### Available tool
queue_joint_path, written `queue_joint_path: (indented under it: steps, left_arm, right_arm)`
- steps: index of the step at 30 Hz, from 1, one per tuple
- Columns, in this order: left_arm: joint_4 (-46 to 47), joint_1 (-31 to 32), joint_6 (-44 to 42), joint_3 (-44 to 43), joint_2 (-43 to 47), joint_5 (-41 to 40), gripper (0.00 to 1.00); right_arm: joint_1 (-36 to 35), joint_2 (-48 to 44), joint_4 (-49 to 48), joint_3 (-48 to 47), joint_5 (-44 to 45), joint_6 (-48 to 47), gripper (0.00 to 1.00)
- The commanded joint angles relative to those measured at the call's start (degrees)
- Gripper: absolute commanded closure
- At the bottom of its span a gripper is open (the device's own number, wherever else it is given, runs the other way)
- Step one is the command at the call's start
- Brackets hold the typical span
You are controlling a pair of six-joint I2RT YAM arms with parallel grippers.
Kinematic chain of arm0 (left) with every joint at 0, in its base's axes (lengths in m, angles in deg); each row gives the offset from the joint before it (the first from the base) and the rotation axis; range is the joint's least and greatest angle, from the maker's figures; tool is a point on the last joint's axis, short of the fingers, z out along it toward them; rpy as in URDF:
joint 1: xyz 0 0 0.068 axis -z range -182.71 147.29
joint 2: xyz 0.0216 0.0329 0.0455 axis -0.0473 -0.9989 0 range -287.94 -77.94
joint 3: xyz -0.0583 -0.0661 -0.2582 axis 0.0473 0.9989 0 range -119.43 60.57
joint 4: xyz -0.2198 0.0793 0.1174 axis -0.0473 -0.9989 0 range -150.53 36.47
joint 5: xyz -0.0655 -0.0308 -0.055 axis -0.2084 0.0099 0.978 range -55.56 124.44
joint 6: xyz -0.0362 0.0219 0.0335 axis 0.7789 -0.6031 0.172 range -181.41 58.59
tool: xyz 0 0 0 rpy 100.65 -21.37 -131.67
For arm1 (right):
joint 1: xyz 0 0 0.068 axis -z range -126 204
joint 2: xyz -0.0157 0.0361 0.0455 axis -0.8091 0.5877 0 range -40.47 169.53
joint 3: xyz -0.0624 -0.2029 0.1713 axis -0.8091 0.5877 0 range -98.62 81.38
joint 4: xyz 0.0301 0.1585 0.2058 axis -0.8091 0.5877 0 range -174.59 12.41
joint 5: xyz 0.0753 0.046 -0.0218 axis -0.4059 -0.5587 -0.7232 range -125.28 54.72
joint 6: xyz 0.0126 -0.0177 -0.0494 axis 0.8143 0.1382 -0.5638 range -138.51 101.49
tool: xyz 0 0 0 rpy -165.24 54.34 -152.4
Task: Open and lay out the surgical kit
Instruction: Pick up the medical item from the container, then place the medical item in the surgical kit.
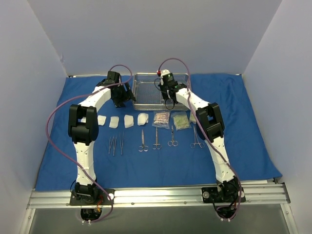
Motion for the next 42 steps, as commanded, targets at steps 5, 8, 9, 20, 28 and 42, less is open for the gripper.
queue_joint_path:
  steps: [5,8,9,20,28,42]
  left_arm:
    - [1.9,0.1,0.5,-1.9,-0.2,-0.3,0.18]
    - [1.9,0.1,0.6,-2.1,0.0,-0.2,0.18]
    - [1.9,0.1,0.6,-2.3,0.1,-0.2,0.18]
    - [0.6,0.0,-1.1,-4.8,3.2,-0.3,0.13]
    - [-1.1,-0.1,-3.9,-6.0,11.5,-1.6,0.06]
    - [4.6,0.0,-0.7,23.6,43.5,-5.9,0.06]
  right_arm:
    - [-0.7,-9.3,-8.9,1.2,3.3,0.2,1.0]
    - [-0.8,-9.9,-9.4,0.1,3.3,0.4,1.0]
    - [-0.7,-10.0,-9.4,-0.2,3.5,0.4,1.0]
    - [-1.3,-20.1,-11.4,6.8,3.8,0.6,1.0]
    - [-1.1,-35.6,-13.9,23.0,8.0,3.4,1.0]
    - [7.4,-64.6,-7.8,55.3,6.7,10.3,1.0]
